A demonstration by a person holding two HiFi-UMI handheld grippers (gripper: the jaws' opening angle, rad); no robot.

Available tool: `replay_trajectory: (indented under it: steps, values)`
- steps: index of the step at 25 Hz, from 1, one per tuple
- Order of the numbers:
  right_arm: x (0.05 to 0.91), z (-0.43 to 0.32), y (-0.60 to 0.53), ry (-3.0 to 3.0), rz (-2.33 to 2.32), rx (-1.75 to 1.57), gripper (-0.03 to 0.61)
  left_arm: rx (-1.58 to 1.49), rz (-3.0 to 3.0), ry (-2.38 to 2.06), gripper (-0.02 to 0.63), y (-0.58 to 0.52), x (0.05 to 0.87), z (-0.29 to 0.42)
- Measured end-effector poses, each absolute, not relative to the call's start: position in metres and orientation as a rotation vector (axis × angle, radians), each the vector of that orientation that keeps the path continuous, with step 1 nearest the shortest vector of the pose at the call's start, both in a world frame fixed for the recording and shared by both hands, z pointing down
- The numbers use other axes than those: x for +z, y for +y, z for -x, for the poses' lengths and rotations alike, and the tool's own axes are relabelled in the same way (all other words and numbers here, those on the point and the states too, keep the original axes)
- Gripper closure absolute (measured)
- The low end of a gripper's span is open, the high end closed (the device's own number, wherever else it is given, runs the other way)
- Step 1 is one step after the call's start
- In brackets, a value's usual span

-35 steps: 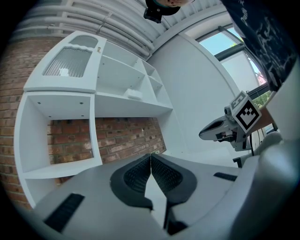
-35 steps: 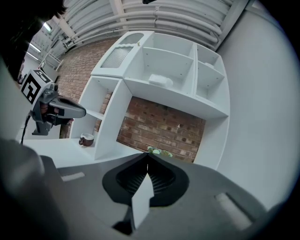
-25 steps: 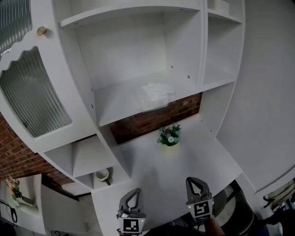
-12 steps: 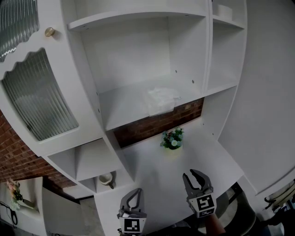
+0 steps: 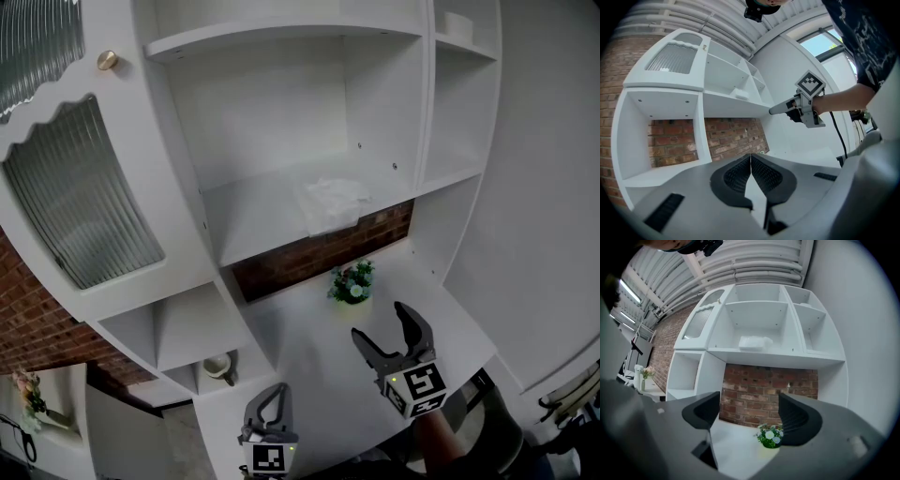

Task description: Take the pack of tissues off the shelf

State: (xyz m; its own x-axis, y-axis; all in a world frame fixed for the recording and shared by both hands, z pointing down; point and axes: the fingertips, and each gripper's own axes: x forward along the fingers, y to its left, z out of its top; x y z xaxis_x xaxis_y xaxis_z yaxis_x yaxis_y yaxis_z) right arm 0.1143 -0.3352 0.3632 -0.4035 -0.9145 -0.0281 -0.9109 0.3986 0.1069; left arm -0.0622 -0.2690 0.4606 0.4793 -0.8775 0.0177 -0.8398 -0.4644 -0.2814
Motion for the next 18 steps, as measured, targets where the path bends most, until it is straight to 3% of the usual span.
replay_trajectory:
  steps: [10,18]
  values:
    - [0.291,-0.085,-0.363,-2.728,-1.689,-0.215,0.137,-0.231,2.465,1.493,0.601,-0.27,0.458,0.073]
    - [0.254,-0.079,-0.388,-2.736,-1.743,-0.234,0.127,-0.263,2.447,1.511,0.602,-0.269,0.461,0.078]
